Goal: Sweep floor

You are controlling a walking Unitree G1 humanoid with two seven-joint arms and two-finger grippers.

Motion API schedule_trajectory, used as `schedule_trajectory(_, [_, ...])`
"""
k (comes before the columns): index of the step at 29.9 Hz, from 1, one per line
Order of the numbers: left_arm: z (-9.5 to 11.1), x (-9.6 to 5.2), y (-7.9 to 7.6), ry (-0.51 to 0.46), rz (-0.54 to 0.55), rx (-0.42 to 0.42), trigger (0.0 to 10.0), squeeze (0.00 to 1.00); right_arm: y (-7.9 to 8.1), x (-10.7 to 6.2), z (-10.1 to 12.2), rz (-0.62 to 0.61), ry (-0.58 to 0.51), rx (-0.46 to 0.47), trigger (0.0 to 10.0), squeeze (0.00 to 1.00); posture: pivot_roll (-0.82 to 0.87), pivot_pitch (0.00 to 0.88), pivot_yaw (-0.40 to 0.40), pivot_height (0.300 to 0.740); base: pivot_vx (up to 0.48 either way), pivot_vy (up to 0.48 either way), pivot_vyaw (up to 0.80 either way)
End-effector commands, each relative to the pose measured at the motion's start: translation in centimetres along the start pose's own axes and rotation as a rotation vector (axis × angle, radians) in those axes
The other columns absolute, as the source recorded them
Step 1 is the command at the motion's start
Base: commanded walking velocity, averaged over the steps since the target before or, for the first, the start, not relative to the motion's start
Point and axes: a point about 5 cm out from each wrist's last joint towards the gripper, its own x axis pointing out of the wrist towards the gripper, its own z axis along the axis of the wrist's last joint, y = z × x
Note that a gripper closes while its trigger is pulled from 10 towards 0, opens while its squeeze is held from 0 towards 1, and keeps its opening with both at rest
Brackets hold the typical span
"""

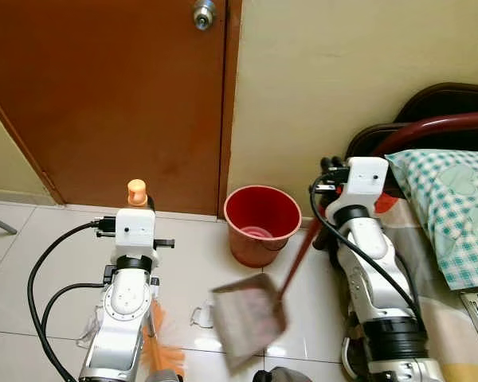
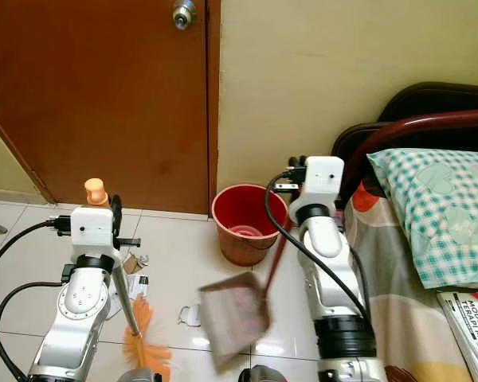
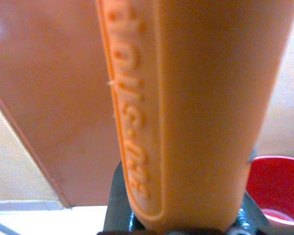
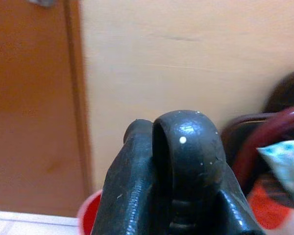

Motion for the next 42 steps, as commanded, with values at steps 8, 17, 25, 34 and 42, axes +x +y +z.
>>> schedule_trajectory(8, [5.3,1.5,-2.0,-0.248,-0.187,-0.004,10.0,0.00,-1.1,-0.2,-1.0,-0.058,0.008,-0.187,10.0,0.00,0.00,0.046,-0.028,0.740,0.000,0.000,0.00])
schedule_trajectory(17, [7.2,2.0,-3.7,-0.338,-0.315,-0.027,10.0,0.00,-1.8,0.0,-2.7,-0.105,0.075,-0.211,10.0,0.00,0.00,0.042,-0.024,0.740,0.000,0.000,0.00])
schedule_trajectory(25, [9.1,2.7,-4.7,-0.372,-0.364,-0.139,10.0,0.00,-2.3,-0.1,-4.0,-0.147,0.137,-0.265,10.0,0.00,0.00,0.042,-0.023,0.740,0.000,0.000,0.00])
schedule_trajectory(34, [8.1,2.7,-7.7,-0.269,-0.498,-0.321,10.0,0.00,-1.9,0.5,-3.9,-0.151,0.123,-0.258,10.0,0.00,0.00,0.052,-0.022,0.740,0.000,0.000,0.00])
schedule_trajectory(42, [4.8,2.9,-7.7,-0.173,-0.487,-0.287,10.0,0.00,-1.7,0.8,-3.7,-0.147,0.117,-0.254,10.0,0.00,-0.01,0.068,-0.026,0.740,0.000,0.000,0.00])
